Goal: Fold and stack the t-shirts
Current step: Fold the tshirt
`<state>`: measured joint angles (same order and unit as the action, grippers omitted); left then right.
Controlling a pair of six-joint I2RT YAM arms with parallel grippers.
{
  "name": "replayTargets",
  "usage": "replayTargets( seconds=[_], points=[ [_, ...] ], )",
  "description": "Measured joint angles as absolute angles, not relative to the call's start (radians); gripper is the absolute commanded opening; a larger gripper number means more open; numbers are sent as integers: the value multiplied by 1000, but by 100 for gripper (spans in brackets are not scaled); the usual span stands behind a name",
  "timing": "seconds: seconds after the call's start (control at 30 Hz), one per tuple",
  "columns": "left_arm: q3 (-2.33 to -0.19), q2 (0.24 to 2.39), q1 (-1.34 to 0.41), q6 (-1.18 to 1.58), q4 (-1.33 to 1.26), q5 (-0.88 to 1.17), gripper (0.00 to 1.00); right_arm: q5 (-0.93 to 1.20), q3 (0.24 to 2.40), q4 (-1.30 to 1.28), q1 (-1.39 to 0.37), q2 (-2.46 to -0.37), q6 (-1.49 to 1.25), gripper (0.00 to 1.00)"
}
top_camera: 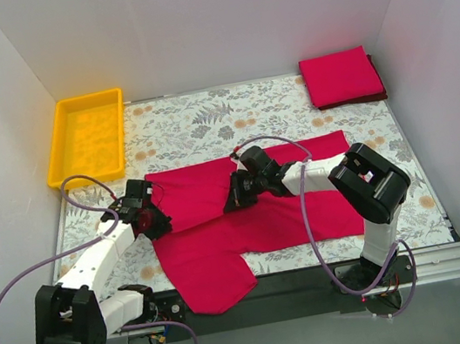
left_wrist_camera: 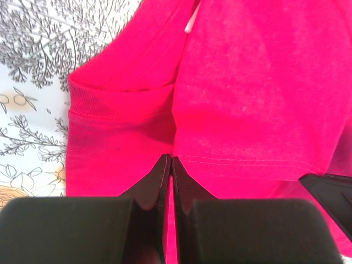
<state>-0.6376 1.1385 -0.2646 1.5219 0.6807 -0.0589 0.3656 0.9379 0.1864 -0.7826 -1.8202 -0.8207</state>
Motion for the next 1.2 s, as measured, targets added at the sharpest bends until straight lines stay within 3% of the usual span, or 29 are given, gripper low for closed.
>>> replayTargets(
  seconds=[0.57,0.73,0.87,0.97,1.0,1.2],
  points=[
    [-739,1143,-265,1499,766,-52,0,396,1007,99,-779,-1820,-774,7],
    [-698,1148,-265,1499,763,-37,2,396,1007,71,-773,-1820,-757,14],
    [-657,1150,-265,1498,766,-18,14,396,1006,46,-767,-1820,-729,17],
    [-647,1137,-265,1495,785,-14,42,387,1006,22,-760,-1818,-687,19],
    [-648,1125,-265,1497,790,-15,52,379,1005,4,-755,-1812,-668,25],
    [-695,1028,-264,1526,794,-78,57,325,1002,-83,-612,-1699,-535,33]
  ],
)
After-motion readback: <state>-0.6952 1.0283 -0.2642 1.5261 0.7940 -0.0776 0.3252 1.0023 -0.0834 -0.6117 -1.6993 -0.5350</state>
